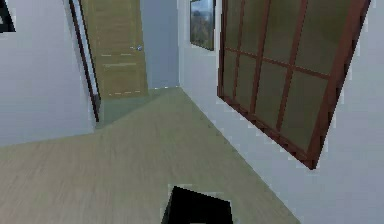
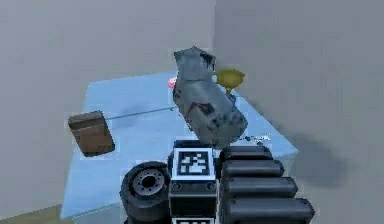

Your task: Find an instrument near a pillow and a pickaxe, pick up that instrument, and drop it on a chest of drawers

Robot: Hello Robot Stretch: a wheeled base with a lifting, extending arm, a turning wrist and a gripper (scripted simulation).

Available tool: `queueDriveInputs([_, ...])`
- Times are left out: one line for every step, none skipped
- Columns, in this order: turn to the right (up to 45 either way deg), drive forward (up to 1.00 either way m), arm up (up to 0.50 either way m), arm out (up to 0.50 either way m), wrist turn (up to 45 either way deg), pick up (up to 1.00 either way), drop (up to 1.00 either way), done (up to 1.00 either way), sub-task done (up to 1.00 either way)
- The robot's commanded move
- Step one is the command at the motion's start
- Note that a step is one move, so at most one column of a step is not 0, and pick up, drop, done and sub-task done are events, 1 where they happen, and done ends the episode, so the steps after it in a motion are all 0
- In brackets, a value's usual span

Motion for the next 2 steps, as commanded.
queueDriveInputs([0.0,0.0,0.0,0.44,0.0,0.0,0.0,0.0,0.0])
queueDriveInputs([0.0,0.0,0.0,0.0,45.0,0.0,0.0,0.0,0.0])
